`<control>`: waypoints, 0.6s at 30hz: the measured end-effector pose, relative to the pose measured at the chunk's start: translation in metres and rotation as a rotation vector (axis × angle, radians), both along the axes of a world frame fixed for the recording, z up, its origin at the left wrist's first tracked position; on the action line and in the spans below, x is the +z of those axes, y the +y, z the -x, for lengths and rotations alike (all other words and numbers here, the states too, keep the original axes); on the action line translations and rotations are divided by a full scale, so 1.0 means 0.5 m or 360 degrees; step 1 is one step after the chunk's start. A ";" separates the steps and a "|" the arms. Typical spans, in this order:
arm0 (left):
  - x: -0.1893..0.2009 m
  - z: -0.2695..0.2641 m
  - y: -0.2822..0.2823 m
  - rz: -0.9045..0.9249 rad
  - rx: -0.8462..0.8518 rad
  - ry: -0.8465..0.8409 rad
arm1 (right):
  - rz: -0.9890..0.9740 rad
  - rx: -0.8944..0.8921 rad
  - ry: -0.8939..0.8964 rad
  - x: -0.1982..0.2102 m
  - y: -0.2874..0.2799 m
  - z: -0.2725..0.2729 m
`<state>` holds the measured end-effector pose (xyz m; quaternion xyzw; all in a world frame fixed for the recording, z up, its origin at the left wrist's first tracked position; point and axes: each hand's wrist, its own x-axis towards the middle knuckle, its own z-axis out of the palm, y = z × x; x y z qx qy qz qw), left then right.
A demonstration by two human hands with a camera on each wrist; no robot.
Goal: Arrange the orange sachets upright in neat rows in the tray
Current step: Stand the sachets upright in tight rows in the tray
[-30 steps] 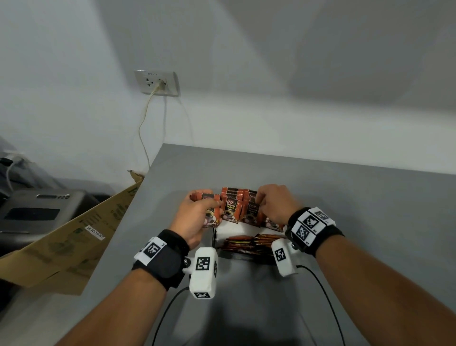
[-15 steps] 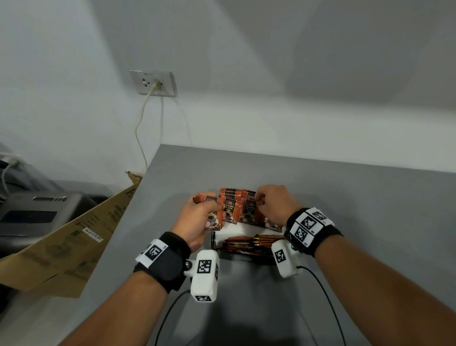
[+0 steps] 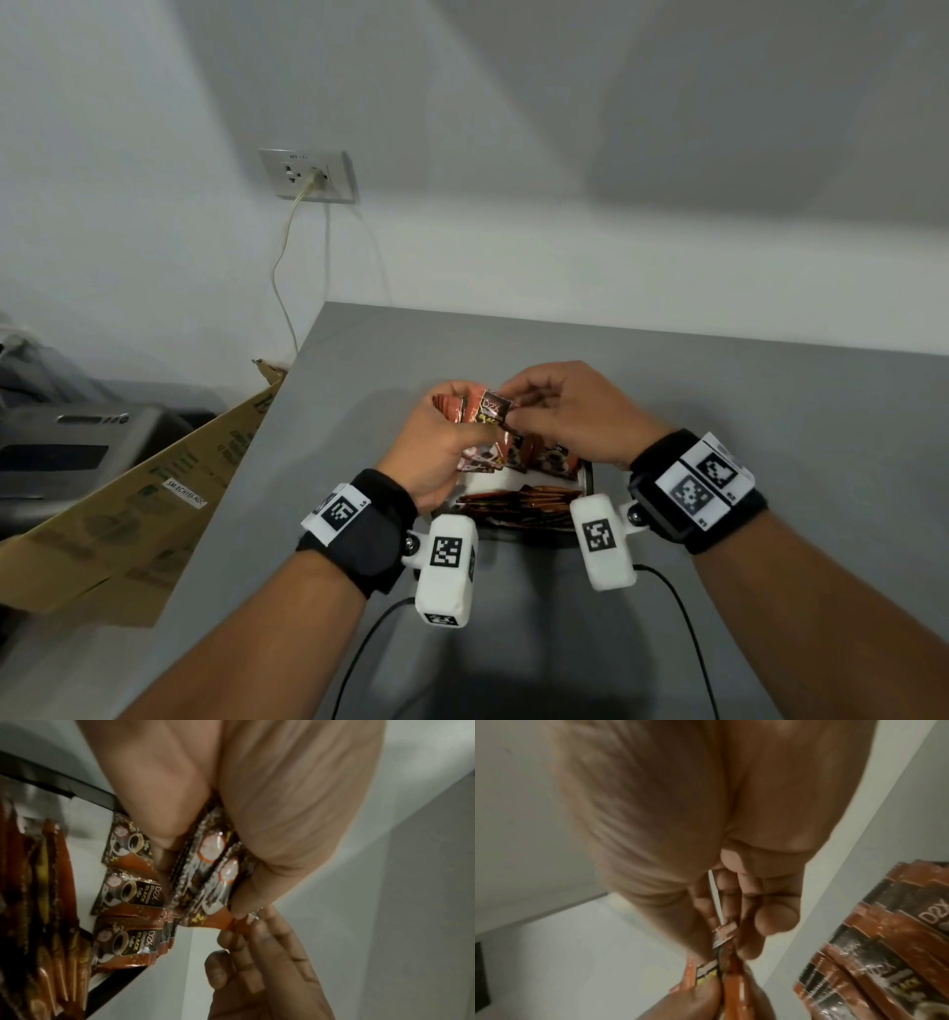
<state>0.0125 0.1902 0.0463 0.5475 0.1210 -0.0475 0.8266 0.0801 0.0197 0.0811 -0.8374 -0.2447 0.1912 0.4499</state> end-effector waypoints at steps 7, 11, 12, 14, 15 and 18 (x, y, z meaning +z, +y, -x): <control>-0.005 -0.006 0.011 -0.0005 0.0214 0.0142 | 0.0119 -0.0538 -0.0142 -0.019 -0.077 -0.043; -0.019 0.000 0.022 -0.0075 0.0200 0.0204 | 0.0560 -0.0426 -0.0191 -0.083 -0.090 -0.045; -0.020 0.003 0.022 -0.0089 0.0190 0.0218 | 0.0617 -0.0383 -0.0197 -0.095 -0.086 -0.042; -0.022 0.007 0.022 -0.0112 0.0173 0.0236 | 0.0710 -0.0320 -0.0213 -0.117 -0.080 -0.039; -0.024 0.009 0.023 -0.0120 0.0163 0.0239 | 0.0737 -0.0302 -0.0202 -0.125 -0.079 -0.039; -0.029 0.014 0.031 -0.0168 0.0147 0.0254 | 0.0736 -0.0281 -0.0178 -0.140 -0.076 -0.037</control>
